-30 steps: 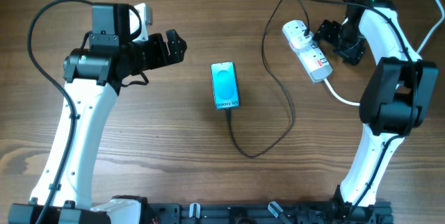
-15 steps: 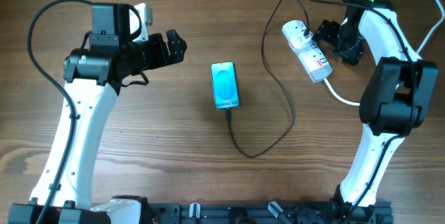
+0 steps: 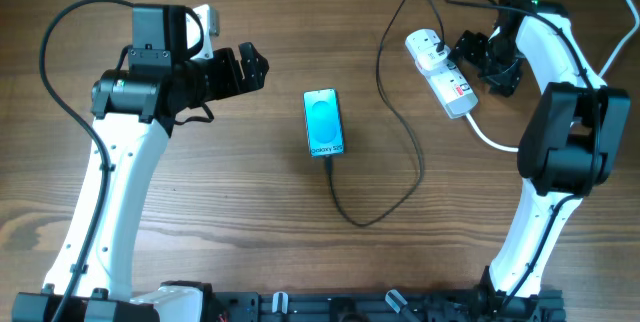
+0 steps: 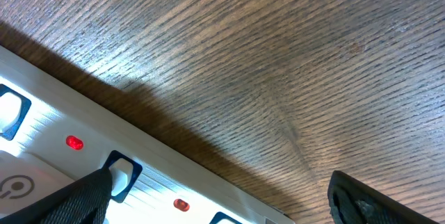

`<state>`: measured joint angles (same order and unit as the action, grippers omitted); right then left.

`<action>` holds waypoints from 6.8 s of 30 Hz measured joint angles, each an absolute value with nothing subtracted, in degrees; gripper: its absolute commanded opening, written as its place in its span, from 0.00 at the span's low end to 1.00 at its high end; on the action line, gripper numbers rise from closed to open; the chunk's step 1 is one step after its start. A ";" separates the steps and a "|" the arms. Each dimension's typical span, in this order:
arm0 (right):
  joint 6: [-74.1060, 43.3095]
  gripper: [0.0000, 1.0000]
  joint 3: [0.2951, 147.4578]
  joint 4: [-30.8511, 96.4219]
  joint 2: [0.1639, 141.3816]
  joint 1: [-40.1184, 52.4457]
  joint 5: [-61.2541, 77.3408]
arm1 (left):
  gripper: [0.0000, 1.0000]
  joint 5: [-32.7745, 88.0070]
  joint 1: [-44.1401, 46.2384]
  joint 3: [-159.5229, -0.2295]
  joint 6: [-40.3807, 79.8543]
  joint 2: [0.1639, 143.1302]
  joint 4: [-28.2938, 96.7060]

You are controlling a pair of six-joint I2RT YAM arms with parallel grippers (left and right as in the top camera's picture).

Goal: Plug charger to phone and switch on socket

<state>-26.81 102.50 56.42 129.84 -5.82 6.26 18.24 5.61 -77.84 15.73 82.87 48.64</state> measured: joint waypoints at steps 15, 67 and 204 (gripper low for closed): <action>-27.00 1.00 98.37 68.18 92.60 -4.29 5.76 | 1.00 18.24 5.61 -77.84 15.73 82.87 48.62; -12.49 1.00 18.11 12.75 9.78 2.13 -0.91 | 1.00 18.22 5.61 -77.82 15.73 82.87 48.73; 1.87 1.00 0.36 -0.01 0.73 2.13 0.67 | 1.00 -0.27 0.93 -0.67 -1.26 0.73 4.29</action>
<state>1.87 0.36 -0.01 0.73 2.13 0.67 -0.27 0.93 -0.67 -1.26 0.73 4.29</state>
